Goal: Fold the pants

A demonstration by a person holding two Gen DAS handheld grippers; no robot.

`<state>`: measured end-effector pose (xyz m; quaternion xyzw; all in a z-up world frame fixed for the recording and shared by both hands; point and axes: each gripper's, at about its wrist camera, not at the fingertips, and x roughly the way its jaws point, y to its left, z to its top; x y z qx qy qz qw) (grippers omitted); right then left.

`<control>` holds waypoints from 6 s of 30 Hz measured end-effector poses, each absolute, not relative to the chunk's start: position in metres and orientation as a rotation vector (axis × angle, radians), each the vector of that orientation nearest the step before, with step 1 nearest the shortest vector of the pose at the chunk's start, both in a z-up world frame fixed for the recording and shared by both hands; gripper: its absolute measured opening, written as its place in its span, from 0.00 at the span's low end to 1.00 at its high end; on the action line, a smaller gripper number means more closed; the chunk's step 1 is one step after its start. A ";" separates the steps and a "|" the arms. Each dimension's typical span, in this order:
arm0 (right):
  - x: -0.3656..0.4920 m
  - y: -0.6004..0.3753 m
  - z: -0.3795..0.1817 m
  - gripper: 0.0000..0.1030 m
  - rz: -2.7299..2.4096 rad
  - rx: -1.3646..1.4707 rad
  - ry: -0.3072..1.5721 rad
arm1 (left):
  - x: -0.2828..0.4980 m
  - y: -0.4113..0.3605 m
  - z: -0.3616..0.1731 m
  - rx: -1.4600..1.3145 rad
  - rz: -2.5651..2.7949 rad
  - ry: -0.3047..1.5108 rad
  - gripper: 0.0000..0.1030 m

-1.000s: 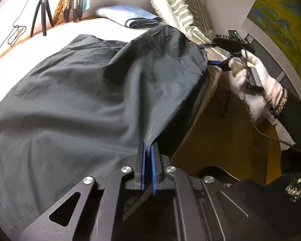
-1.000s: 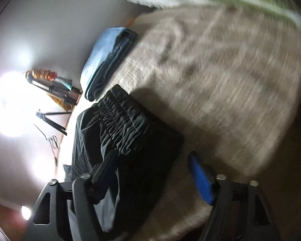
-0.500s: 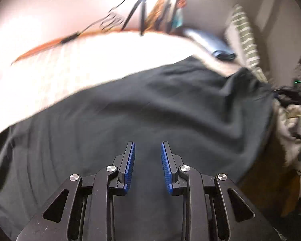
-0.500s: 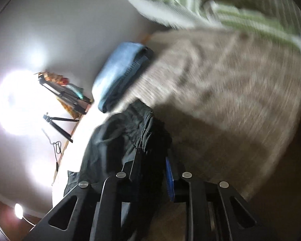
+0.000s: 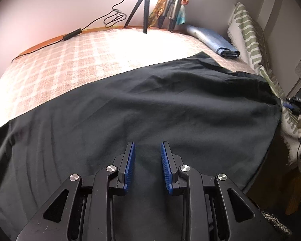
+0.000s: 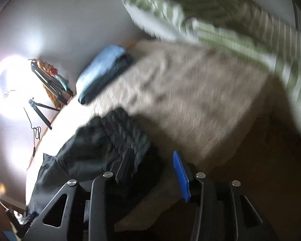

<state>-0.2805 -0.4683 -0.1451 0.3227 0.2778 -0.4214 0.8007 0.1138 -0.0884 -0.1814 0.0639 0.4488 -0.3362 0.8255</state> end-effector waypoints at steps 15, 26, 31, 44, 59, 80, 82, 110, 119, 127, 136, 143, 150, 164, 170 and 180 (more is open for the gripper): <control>-0.168 -0.524 -0.140 0.65 -0.747 0.536 0.770 | 0.045 -0.223 -0.160 0.301 -1.136 0.904 0.37; -0.037 -0.465 -0.127 0.69 -0.365 0.354 0.888 | 0.007 -0.256 -0.186 0.398 -1.256 0.944 0.38; 0.051 -0.424 -0.162 0.72 -0.106 0.373 0.986 | 0.012 -0.231 -0.172 0.345 -1.176 0.927 0.38; 0.155 -0.379 -0.209 0.01 -0.087 0.208 1.123 | 0.036 -0.136 -0.179 0.235 -0.923 0.951 0.37; -0.078 -0.533 -0.106 0.84 -0.562 0.444 0.895 | 0.036 -0.133 -0.183 0.219 -0.936 0.926 0.40; -0.125 -0.518 -0.131 0.45 -0.679 0.371 0.990 | 0.037 -0.123 -0.167 0.201 -0.829 0.924 0.40; -0.122 -0.515 -0.129 0.51 -0.722 0.326 0.997 | 0.036 -0.104 -0.152 0.141 -0.785 0.894 0.40; -0.046 -0.294 -0.089 0.72 -0.337 0.229 0.853 | 0.055 0.266 -0.198 -0.726 -0.105 0.840 0.45; 0.016 -0.224 -0.095 0.72 -0.284 0.172 0.918 | 0.080 0.278 -0.218 -0.717 -0.115 0.809 0.45; 0.045 -0.177 -0.109 0.72 -0.258 0.153 0.965 | 0.075 0.301 -0.234 -0.901 -0.140 0.695 0.45; 0.069 -0.150 -0.123 0.72 -0.182 0.170 0.977 | 0.094 0.283 -0.221 -0.740 -0.094 0.707 0.23; 0.103 -0.122 -0.137 0.72 -0.029 0.197 1.008 | 0.082 0.261 -0.194 -0.622 -0.071 0.637 0.20; 0.193 -0.071 -0.171 0.72 0.273 0.293 1.135 | 0.074 0.198 -0.162 -0.354 -0.139 0.619 0.20; 0.295 0.004 -0.279 0.72 0.486 0.523 1.420 | 0.075 0.081 -0.174 0.114 -0.421 0.652 0.20; 0.288 -0.009 -0.273 0.75 0.485 0.493 1.410 | 0.078 0.066 -0.178 0.165 -0.492 0.645 0.20; 0.291 -0.023 -0.286 0.35 0.397 0.413 1.460 | 0.071 0.052 -0.179 0.222 -0.489 0.641 0.20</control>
